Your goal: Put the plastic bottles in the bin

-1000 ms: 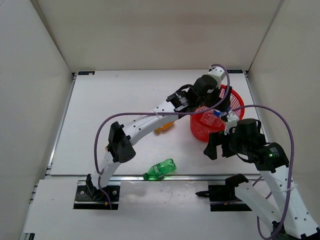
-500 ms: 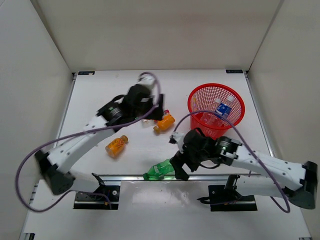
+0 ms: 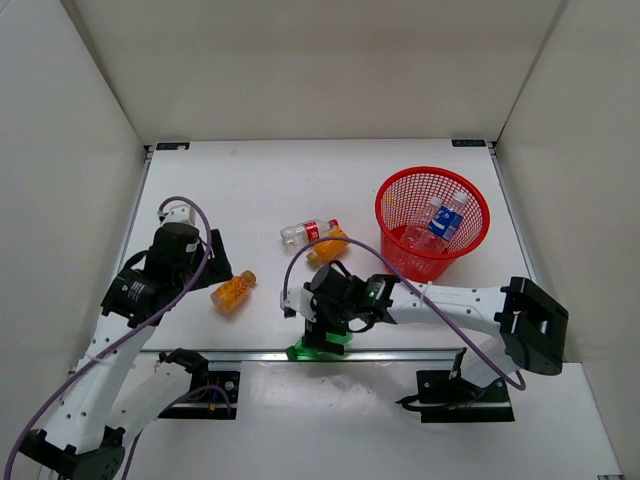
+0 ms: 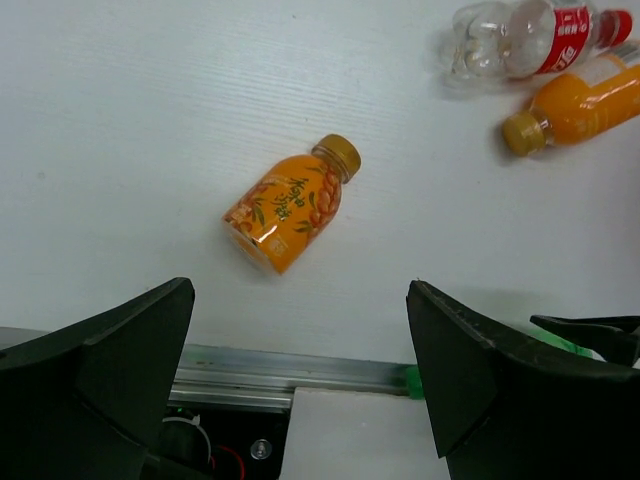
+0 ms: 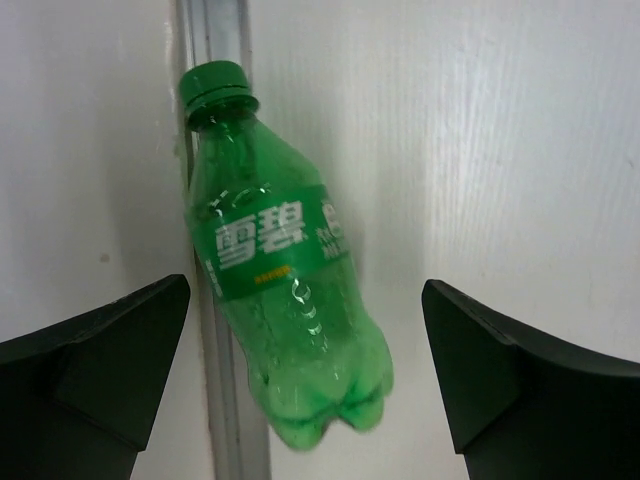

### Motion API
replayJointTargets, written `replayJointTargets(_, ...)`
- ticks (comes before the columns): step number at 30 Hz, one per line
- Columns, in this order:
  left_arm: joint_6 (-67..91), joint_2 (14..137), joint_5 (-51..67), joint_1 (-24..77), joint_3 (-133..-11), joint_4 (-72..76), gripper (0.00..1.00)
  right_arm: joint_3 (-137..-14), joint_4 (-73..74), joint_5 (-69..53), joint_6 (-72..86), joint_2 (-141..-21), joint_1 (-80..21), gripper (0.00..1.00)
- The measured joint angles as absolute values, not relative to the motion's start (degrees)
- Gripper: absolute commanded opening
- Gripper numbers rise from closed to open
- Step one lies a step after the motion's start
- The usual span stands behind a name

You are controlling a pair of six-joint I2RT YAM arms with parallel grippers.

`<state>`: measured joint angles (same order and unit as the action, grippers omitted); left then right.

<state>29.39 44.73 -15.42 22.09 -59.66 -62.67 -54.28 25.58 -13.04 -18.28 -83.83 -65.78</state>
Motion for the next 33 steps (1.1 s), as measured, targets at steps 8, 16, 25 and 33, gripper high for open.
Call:
replayJointTargets(8,27.86,49.23,-13.02,22.04,-57.71,-62.94,0.98,-43.07,14.13,-15.18,-25.10,-84.31,-65.30,0.97)
replayJointTargets(16,25.80,49.76,-12.60,21.80,-57.71,-62.54,0.99,-43.90,10.04,-14.76,-25.89,-88.84,-65.76,0.29)
replayJointTargets(25,24.45,53.19,-11.20,21.06,-57.67,-60.51,0.98,-49.84,15.75,-9.93,-21.47,-77.30,-63.37,0.25)
replayJointTargets(33,24.64,61.67,-10.15,19.27,-57.54,-58.43,0.98,-63.16,16.80,-14.55,-9.04,-61.28,-33.65,0.25)
